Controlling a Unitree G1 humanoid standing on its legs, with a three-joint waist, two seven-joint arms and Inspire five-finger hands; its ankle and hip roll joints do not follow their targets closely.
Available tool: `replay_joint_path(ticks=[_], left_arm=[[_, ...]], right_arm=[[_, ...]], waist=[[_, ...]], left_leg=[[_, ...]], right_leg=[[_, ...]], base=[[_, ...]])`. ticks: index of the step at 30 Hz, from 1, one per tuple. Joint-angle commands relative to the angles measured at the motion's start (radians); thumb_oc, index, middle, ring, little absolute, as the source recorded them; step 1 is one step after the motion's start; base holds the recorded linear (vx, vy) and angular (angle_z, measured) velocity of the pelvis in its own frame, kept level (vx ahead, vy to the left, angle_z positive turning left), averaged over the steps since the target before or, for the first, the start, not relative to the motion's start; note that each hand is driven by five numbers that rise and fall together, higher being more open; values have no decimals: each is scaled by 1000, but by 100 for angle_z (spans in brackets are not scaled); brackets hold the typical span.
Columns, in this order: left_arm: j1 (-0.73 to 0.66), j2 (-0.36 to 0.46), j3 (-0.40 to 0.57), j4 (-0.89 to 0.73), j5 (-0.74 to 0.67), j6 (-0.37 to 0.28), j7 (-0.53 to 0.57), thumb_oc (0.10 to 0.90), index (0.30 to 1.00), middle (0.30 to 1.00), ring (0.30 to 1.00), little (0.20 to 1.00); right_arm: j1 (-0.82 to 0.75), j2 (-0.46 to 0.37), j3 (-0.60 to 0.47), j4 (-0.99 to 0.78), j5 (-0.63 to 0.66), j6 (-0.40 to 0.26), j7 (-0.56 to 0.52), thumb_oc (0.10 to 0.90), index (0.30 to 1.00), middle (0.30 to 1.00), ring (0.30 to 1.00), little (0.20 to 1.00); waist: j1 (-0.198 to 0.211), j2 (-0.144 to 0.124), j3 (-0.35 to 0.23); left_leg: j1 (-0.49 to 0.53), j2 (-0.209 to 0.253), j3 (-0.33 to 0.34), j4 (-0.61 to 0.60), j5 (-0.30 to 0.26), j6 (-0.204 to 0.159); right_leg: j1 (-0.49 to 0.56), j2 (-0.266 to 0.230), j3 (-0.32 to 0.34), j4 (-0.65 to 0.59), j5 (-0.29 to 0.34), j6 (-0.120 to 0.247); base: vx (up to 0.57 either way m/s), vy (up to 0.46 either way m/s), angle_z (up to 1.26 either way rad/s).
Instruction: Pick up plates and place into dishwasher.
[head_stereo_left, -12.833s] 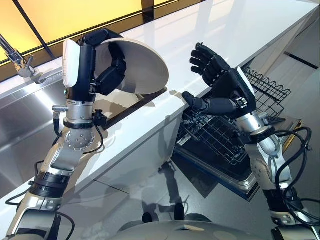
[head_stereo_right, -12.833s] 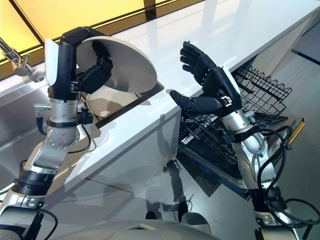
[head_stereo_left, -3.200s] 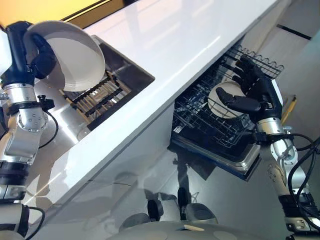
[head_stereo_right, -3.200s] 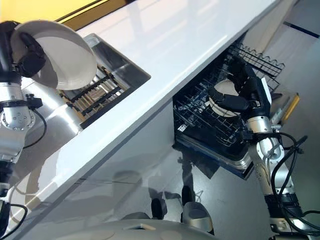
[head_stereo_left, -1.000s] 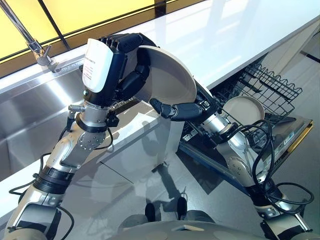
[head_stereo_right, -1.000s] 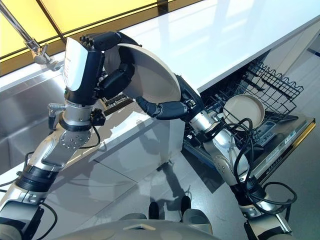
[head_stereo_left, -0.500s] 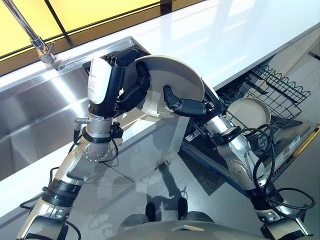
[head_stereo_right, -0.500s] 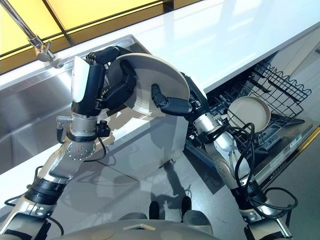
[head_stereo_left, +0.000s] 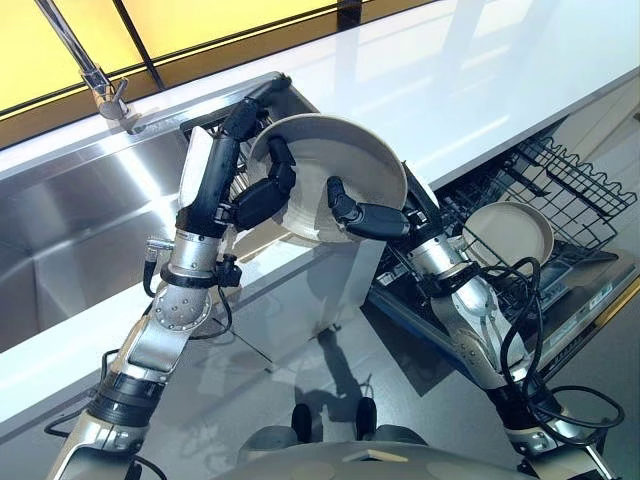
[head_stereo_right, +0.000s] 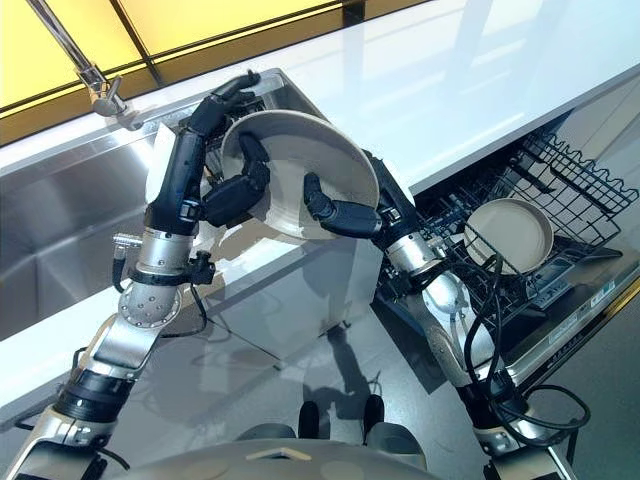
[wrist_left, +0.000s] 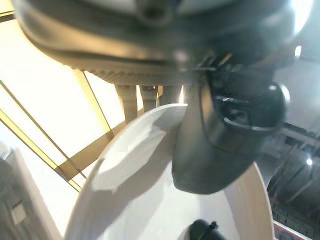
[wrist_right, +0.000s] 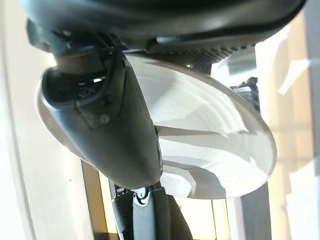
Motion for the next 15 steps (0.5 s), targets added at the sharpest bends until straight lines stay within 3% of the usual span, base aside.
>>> replay_joint_path(ticks=[1, 6, 11, 15], left_arm=[[43, 20, 223, 31, -217, 4, 65, 800, 900, 900, 900, 900], [58, 2, 253, 36, -382, -13, -53, 800, 900, 900, 900, 900], [104, -22, 290, 45, -540, -28, -158, 800, 900, 900, 900, 900], [121, -34, 311, 62, -601, -38, -181, 800, 900, 900, 900, 900]], right_arm=[[-12, -14, -277, -101, -41, -246, -228, 100, 300, 300, 300, 200], [34, -37, -370, -53, -120, -300, -381, 100, 300, 300, 300, 200], [70, -23, -436, 20, -71, -297, -433, 100, 300, 300, 300, 200], [87, 0, -464, 77, -25, -271, -445, 100, 300, 300, 300, 200]], waist=[[-15, 0, -131], [-32, 4, -120], [-38, 1, -116], [-41, 5, -119]], left_leg=[[-11, -24, 47, 63, -121, 3], [-2, -23, 47, 64, -129, 13], [-4, -33, 65, 110, -158, 15], [-4, -35, 67, 108, -157, 15]], right_leg=[[11, 17, -56, 171, -206, 54], [-10, 14, -41, 226, -215, 62], [8, 16, -26, 177, -205, 56], [12, 21, -18, 156, -190, 56]], base=[[-4, 17, -5], [0, 0, 0], [6, -2, -4], [16, 13, -12]])
